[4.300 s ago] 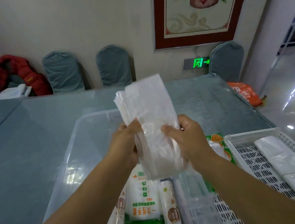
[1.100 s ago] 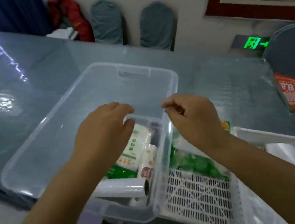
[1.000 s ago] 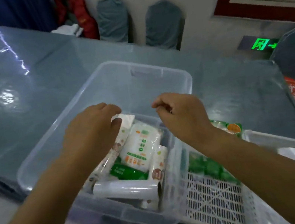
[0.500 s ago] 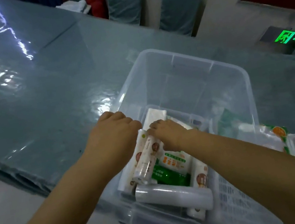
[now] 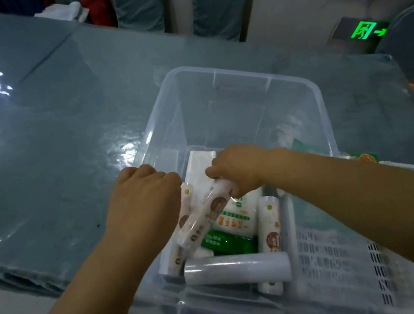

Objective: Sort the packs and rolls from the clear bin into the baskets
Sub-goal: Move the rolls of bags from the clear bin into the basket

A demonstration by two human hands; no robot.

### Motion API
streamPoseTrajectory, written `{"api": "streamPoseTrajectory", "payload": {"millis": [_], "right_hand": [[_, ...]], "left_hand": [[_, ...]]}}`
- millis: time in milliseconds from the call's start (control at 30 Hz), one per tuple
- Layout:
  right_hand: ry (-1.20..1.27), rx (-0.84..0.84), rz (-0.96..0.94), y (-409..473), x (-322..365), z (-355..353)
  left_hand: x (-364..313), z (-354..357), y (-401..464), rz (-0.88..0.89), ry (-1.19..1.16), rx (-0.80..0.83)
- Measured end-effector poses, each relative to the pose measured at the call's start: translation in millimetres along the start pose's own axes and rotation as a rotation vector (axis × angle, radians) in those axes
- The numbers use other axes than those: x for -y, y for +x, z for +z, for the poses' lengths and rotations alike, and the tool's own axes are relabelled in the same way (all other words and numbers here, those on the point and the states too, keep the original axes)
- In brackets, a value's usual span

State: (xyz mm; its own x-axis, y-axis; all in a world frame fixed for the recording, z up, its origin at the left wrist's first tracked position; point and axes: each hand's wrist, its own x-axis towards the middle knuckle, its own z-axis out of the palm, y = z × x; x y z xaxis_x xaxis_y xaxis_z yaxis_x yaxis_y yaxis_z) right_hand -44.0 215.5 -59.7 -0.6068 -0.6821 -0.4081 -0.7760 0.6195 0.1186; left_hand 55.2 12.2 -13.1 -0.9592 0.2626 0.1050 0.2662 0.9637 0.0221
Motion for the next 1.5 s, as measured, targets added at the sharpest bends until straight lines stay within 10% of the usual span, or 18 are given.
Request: {"api": "streamPoseTrajectory", "payload": {"millis": [433, 600, 867, 1100, 1500], "right_hand": [[0.473, -0.440, 0.467, -198.9, -38.9, -31.1], [0.645, -0.613, 0.600, -262.4, -34.9, 12.4], [0.947, -0.806, 0.875, -336.2, -15.1, 127.3], [0.741, -0.277, 0.811, -330.7, 8.0, 202.3], [0.405, 0.092, 0.443, -297.0, 17.0, 225.6]], "left_hand": [[-72.0, -29.6, 10.3, 0.180, -0.081, 0.182], [-131.9, -13.3, 15.9, 0.416, 0.055, 0.471], [-170.1, 10.1, 28.8, 0.554, 0.040, 0.391], [-159.1, 52.0, 24.6, 0.575, 0.117, 0.780], [-140.9, 90.3, 13.4, 0.496, 0.001, 1.058]]}}
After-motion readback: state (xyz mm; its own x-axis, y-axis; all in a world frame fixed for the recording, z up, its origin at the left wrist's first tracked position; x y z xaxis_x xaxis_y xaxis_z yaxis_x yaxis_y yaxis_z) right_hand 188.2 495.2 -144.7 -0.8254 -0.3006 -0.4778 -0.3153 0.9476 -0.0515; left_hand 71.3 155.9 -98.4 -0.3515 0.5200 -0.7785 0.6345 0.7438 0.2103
